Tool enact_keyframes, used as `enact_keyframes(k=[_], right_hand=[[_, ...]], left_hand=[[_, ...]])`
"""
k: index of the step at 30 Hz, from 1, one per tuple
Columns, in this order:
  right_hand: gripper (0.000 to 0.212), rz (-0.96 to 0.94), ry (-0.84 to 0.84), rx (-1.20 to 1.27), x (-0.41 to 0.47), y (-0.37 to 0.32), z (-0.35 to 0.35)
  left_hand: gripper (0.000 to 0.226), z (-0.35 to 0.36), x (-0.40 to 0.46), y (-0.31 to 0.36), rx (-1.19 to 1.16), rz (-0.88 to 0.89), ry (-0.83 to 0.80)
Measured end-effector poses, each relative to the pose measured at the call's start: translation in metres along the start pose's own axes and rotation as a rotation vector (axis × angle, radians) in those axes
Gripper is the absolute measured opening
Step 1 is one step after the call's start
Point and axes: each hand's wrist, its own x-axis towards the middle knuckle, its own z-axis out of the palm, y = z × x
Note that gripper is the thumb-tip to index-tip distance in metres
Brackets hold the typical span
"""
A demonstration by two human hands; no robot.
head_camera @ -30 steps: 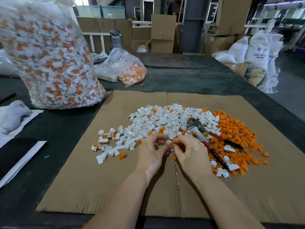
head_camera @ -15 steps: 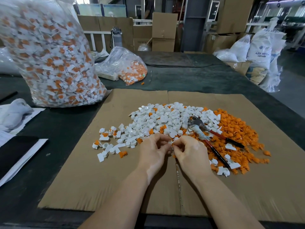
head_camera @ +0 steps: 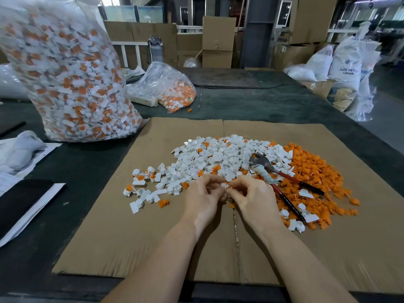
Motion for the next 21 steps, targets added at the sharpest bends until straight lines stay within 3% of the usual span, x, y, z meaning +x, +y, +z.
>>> enact_keyframes(k=[6, 21], right_hand=[[0.03, -0.059, -0.081, 0.051, 0.007, -0.001, -0.009], [0.016, -0.187, -0.065, -0.009, 0.011, 0.0, -0.008]], left_hand=[[0.02, -0.004, 0.002, 0.004, -0.231, -0.116, -0.038], [0.019, -0.005, 0.005, 0.002, -0.213, -0.113, -0.079]])
